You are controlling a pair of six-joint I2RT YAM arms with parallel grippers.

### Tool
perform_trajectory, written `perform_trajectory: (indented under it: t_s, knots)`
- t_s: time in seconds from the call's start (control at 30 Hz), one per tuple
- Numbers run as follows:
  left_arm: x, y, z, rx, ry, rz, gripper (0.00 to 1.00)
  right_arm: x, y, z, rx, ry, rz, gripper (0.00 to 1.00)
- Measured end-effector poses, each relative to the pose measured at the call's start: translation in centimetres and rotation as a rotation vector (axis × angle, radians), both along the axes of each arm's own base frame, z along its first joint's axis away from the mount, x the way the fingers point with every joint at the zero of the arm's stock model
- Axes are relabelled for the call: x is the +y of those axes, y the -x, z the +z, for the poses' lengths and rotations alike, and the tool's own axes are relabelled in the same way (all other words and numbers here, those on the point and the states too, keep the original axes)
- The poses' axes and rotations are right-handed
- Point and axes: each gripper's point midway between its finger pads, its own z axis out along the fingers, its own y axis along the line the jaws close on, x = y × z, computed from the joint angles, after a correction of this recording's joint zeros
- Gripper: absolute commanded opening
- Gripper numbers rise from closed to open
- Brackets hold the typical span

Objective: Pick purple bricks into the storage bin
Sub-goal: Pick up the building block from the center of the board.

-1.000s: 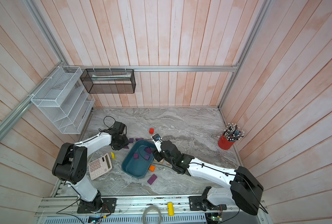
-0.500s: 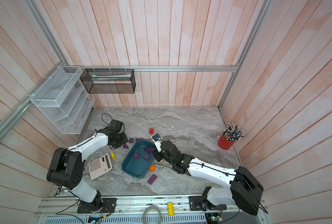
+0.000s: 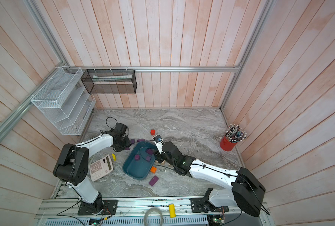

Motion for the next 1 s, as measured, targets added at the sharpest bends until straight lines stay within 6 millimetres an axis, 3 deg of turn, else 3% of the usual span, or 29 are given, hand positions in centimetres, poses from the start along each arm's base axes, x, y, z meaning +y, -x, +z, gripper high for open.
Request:
perform_trajectory:
  t_s: [0.37, 0.5, 0.6, 0.87, 1.0]
  knots:
    - [-0.1, 0.2, -1.3, 0.032, -0.003, 0.021, 0.49, -0.1, -0.1, 0.0, -0.003, 0.002, -0.006, 0.58]
    - [0.0, 0.1, -1.4, 0.031, -0.005, 0.022, 0.44, -0.1, -0.1, 0.0, -0.003, 0.002, -0.007, 0.58]
    - [0.0, 0.0, -1.4, 0.031, -0.01, 0.018, 0.34, -0.1, -0.1, 0.0, -0.004, 0.003, -0.01, 0.57]
    - [0.3, 0.1, -1.3, 0.033, -0.026, 0.015, 0.34, -0.2, -0.2, 0.0, -0.007, 0.005, -0.017, 0.57]
    - [0.6, 0.2, -0.2, 0.021, -0.047, 0.005, 0.33, -0.2, -0.2, 0.0, -0.007, 0.006, -0.018, 0.58]
